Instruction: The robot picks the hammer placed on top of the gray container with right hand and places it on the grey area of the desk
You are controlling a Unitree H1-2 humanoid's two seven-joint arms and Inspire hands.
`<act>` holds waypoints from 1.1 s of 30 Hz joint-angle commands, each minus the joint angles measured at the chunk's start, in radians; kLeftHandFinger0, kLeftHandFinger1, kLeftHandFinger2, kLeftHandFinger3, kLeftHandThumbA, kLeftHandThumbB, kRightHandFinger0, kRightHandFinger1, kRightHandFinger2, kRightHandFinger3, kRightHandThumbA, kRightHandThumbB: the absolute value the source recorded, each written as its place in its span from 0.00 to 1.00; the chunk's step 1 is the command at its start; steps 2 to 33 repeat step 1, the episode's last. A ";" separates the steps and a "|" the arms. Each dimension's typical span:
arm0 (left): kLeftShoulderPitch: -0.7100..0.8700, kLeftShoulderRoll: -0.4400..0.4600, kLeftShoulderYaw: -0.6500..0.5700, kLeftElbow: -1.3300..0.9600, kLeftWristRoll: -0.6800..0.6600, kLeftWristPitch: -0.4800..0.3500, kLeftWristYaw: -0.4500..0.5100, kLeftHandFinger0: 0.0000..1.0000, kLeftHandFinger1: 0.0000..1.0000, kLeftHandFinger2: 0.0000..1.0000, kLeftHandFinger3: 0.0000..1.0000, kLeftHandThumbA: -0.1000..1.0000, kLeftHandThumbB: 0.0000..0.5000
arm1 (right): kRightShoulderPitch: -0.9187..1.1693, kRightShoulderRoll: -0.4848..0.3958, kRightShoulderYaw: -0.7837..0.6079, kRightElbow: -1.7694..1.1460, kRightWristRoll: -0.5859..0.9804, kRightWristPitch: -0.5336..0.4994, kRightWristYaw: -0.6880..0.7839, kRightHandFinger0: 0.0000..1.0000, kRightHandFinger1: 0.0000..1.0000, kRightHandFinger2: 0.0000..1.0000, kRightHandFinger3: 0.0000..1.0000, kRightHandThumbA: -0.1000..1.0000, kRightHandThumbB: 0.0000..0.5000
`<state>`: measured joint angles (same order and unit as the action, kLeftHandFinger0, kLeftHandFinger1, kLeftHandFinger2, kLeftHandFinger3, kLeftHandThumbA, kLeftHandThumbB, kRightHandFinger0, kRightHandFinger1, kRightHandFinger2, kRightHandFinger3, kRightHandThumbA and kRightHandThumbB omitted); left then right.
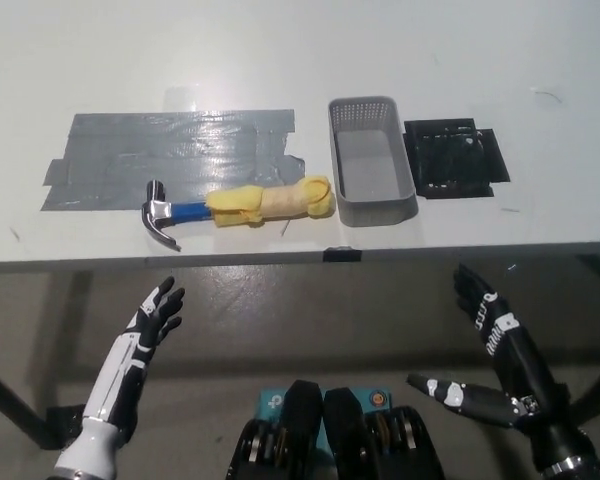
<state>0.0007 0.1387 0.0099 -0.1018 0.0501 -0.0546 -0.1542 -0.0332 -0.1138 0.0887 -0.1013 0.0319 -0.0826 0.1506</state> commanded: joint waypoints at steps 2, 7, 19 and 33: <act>0.011 -0.005 0.002 -0.014 -0.012 -0.055 0.018 1.00 1.00 1.00 1.00 1.00 0.31 | -0.009 -0.012 0.011 -0.014 -0.009 -0.053 0.021 1.00 1.00 1.00 1.00 1.00 0.41; 0.011 -0.005 0.002 -0.014 -0.012 -0.055 0.018 1.00 1.00 1.00 1.00 1.00 0.31 | -0.009 -0.012 0.011 -0.014 -0.009 -0.053 0.021 1.00 1.00 1.00 1.00 1.00 0.41; 0.011 -0.005 0.002 -0.014 -0.012 -0.055 0.018 1.00 1.00 1.00 1.00 1.00 0.31 | -0.009 -0.012 0.011 -0.014 -0.009 -0.053 0.021 1.00 1.00 1.00 1.00 1.00 0.41; 0.011 -0.005 0.002 -0.014 -0.012 -0.055 0.018 1.00 1.00 1.00 1.00 1.00 0.31 | -0.009 -0.012 0.011 -0.014 -0.009 -0.053 0.021 1.00 1.00 1.00 1.00 1.00 0.41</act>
